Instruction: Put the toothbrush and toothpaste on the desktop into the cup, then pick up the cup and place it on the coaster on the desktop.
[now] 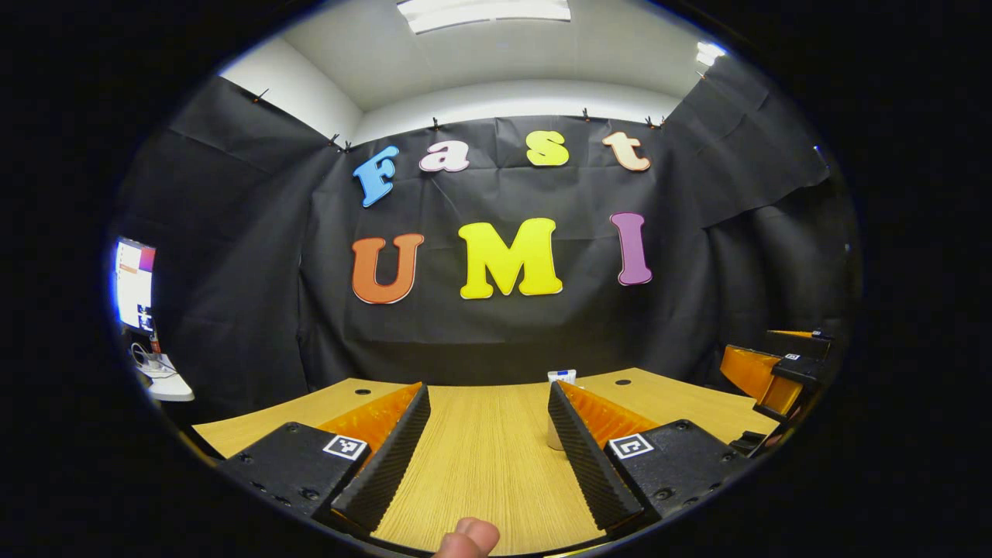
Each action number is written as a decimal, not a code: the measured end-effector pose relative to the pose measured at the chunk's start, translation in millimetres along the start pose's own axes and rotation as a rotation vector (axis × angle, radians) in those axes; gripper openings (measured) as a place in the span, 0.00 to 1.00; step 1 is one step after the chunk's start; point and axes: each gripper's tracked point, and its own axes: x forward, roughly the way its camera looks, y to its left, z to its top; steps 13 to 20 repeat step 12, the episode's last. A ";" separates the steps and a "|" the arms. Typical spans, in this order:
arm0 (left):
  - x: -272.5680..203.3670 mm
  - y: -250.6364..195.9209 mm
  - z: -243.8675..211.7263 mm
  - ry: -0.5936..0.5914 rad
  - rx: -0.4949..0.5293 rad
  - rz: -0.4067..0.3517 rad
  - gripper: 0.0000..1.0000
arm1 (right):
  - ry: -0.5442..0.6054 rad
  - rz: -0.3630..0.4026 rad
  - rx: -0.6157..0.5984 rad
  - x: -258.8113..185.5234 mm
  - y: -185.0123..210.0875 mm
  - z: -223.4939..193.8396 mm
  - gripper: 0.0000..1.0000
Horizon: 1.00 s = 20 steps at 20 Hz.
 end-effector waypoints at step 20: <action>-7.2 -3.9 -6.6 0.046 -0.038 0.001 0.97 | 0.021 0.043 -0.057 -1.9 35.4 -6.7 0.96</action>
